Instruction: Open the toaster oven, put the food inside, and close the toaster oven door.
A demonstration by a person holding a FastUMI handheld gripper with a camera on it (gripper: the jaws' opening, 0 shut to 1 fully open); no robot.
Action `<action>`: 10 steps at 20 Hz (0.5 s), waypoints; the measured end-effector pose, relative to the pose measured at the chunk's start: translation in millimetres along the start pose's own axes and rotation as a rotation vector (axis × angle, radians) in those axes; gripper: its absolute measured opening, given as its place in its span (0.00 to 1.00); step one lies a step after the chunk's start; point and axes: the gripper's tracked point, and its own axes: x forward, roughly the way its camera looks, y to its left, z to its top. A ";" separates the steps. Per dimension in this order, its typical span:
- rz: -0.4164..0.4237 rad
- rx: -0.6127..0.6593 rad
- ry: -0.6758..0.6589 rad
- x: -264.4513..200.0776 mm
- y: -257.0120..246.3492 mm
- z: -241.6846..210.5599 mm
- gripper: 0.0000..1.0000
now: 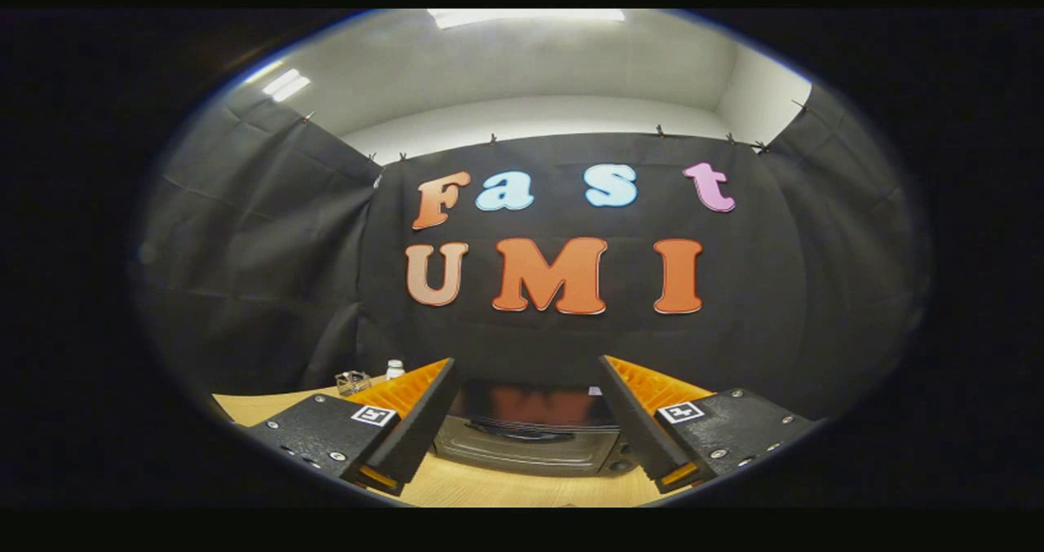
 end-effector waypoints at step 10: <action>-0.019 0.004 0.157 59.6 5.7 -98.9 1.00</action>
